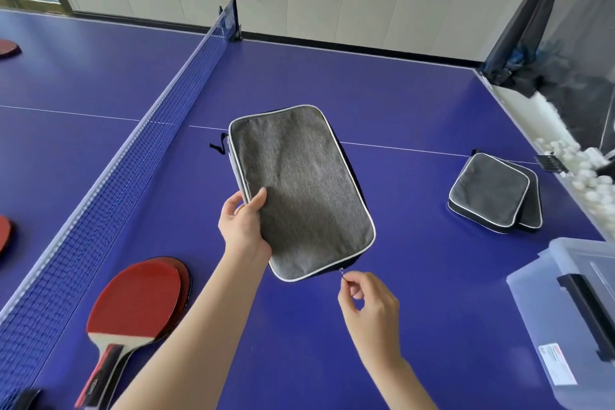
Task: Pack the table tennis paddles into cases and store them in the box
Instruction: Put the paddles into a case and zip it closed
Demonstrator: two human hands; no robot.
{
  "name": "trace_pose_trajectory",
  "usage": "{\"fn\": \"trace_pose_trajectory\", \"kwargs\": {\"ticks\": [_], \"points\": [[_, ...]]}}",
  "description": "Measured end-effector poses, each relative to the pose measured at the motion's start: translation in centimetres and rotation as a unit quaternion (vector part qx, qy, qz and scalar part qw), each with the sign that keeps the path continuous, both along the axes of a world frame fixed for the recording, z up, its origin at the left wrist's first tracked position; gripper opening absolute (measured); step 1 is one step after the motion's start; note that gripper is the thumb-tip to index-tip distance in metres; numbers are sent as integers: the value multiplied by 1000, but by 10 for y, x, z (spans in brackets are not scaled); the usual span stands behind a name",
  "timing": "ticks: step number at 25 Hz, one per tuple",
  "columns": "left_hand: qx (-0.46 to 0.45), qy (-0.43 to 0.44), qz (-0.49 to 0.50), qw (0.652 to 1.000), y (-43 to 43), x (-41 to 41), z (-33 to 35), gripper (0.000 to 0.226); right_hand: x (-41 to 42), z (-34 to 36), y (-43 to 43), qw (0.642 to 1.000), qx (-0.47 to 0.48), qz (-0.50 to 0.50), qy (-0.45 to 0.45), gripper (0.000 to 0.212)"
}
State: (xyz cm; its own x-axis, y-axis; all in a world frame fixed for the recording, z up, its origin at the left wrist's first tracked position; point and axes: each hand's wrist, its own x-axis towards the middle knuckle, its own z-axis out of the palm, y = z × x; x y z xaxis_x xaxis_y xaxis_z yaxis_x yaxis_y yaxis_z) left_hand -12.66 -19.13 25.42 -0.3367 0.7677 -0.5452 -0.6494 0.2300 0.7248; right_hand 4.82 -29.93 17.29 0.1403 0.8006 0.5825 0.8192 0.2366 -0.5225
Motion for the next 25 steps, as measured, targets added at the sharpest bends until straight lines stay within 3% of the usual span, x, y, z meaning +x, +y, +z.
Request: {"fn": "trace_pose_trajectory", "kwargs": {"ticks": [4,7,10,18,23,25], "points": [[-35,-26,53,998,0,30,-5,33,-26,-6,-8,1000,-5,-10,25,8],[-54,-17,81,995,0,45,-11,30,-41,-9,-14,995,-21,-25,93,10],[-70,-23,99,992,-3,54,-16,28,-51,-9,-17,990,-20,-30,134,2],[-58,-13,102,993,-11,62,-20,30,-61,-13,-15,992,-44,2,122,10],[-49,7,87,995,-14,56,-20,26,-59,-12,-18,996,-61,15,59,7],[-38,13,68,997,-16,46,-20,26,-43,-2,-23,994,-57,11,93,16]]}}
